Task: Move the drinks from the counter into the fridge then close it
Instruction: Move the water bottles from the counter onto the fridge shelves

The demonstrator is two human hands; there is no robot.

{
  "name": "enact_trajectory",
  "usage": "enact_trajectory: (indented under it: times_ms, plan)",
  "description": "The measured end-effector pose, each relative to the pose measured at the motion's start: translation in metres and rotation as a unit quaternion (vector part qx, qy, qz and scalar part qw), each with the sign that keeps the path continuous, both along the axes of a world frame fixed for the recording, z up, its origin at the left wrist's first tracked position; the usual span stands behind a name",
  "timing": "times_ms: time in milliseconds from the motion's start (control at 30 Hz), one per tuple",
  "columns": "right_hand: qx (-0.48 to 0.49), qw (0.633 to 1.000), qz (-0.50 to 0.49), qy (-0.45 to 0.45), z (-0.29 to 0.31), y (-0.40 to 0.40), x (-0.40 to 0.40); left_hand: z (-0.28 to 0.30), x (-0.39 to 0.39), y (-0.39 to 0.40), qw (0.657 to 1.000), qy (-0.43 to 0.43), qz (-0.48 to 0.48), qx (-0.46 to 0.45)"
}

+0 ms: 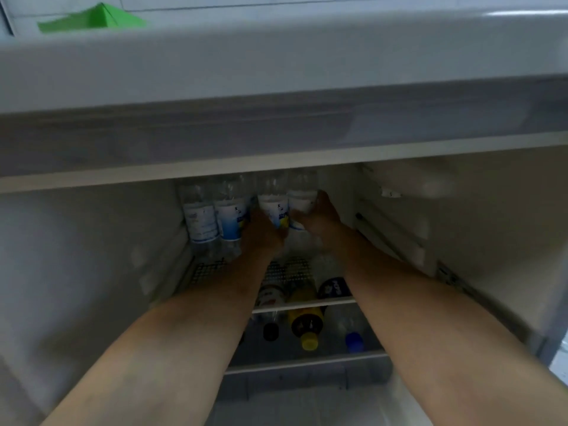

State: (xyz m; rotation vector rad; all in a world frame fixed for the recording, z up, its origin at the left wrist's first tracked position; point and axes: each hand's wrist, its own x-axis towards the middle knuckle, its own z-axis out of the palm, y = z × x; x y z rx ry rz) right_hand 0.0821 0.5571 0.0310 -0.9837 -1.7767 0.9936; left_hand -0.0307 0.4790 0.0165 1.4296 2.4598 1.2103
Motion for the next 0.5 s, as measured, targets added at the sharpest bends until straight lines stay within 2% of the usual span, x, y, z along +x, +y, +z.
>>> enact_trajectory:
  times_ms: [100,200,400,500]
  plan:
    - [-0.015,0.997,-0.008,-0.076,0.000,-0.002,0.003,0.001,0.002,0.000,1.000,-0.005,0.015,-0.009]
    - [-0.037,0.997,-0.021,-0.070,0.001,-0.007,-0.001,-0.002,-0.001,0.008,0.999,-0.010,0.030,-0.005]
    - [-0.034,0.997,-0.040,-0.053,-0.003,-0.003,-0.013,0.000,-0.014,0.025,1.000,-0.025,-0.008,0.013]
    - [-0.026,0.996,-0.040,-0.078,-0.006,-0.001,-0.012,-0.001,-0.016,0.024,0.999,-0.036,-0.007,-0.018]
